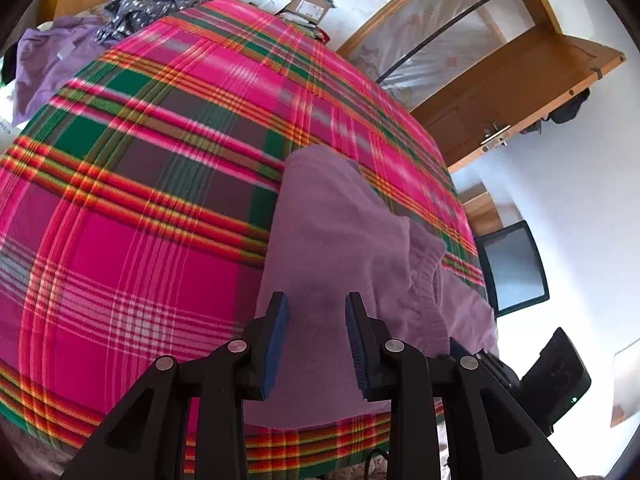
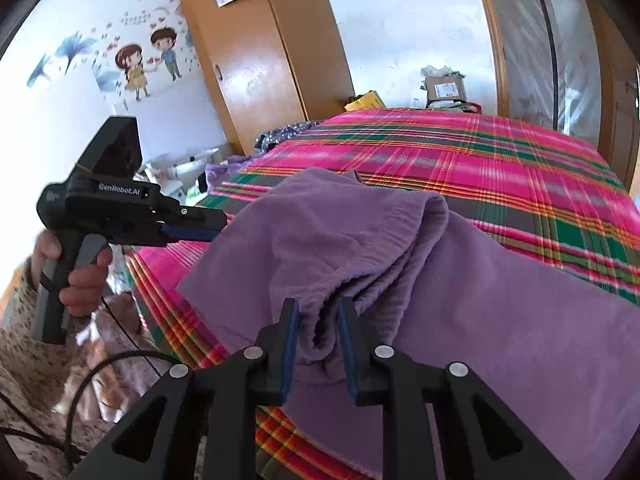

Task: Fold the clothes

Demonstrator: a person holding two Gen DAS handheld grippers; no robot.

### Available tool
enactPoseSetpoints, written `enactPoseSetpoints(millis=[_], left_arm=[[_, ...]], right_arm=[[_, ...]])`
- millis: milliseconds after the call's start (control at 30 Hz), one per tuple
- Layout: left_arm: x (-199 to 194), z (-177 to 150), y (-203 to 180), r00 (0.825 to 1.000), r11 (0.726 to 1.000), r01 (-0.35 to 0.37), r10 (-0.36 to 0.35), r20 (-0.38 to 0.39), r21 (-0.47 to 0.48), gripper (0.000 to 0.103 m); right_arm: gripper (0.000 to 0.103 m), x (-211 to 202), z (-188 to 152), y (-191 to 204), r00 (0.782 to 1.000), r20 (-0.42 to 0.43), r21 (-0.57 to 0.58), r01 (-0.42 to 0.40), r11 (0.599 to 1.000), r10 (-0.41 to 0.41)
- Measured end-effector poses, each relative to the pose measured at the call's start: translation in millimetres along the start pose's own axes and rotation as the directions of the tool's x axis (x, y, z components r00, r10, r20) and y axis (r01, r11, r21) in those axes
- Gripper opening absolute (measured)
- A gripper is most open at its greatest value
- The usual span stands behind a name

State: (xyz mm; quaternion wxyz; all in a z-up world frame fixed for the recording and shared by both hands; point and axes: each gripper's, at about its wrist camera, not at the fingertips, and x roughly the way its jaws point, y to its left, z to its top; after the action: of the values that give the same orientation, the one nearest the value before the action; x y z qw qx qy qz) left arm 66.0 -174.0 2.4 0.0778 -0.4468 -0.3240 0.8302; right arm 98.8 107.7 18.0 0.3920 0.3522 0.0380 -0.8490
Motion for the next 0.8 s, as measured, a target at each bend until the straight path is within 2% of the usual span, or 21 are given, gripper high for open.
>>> enactPoseSetpoints(millis=[167, 233, 300, 433, 533, 667, 700, 800], left_arm=[[0.0, -2.9, 0.1, 1.000, 1.000, -0.003, 0.003, 0.005, -0.004, 0.031], [0.1, -3.8, 0.8, 1.000, 1.000, -0.004, 0.004, 0.006, -0.006, 0.038], [0.4, -5.4, 1.1, 1.000, 1.000, -0.003, 0.003, 0.006, -0.006, 0.039], [1.5, -8.0, 1.7, 1.000, 1.000, -0.004, 0.004, 0.005, -0.004, 0.039], [2.0, -9.9, 2.8, 1.000, 1.000, -0.005, 0.005, 0.004, -0.007, 0.039], [4.1, -12.8, 0.4, 1.000, 1.000, -0.022, 0.022, 0.004, 0.009, 0.039], [4.0, -13.5, -0.2, 1.000, 1.000, -0.026, 0.026, 0.004, 0.014, 0.039], [5.0, -14.4, -1.4, 0.999, 0.999, -0.042, 0.042, -0.002, 0.031, 0.039]], right_arm=[[0.022, -0.6, 4.3, 8.6, 0.999, -0.005, -0.068, 0.049, 0.996, -0.050], [0.022, -3.3, 3.8, 13.5, 0.997, 0.009, -0.101, 0.077, 0.992, -0.076], [0.022, -5.9, 2.6, 16.5, 0.995, 0.028, -0.118, 0.096, 0.988, -0.094], [0.022, 0.0, 1.9, 21.3, 0.995, 0.000, -0.148, 0.098, 0.984, -0.099], [0.022, 3.7, 2.2, 17.4, 0.993, -0.017, -0.127, 0.112, 0.986, -0.115], [0.020, 9.0, 5.2, 10.7, 0.997, -0.039, -0.084, 0.067, 0.994, -0.071], [0.007, 10.1, 5.5, 9.6, 0.998, -0.047, -0.076, 0.046, 0.996, -0.050], [0.006, 6.1, 5.7, 5.3, 0.998, -0.065, -0.058, 0.011, 0.998, -0.015]])
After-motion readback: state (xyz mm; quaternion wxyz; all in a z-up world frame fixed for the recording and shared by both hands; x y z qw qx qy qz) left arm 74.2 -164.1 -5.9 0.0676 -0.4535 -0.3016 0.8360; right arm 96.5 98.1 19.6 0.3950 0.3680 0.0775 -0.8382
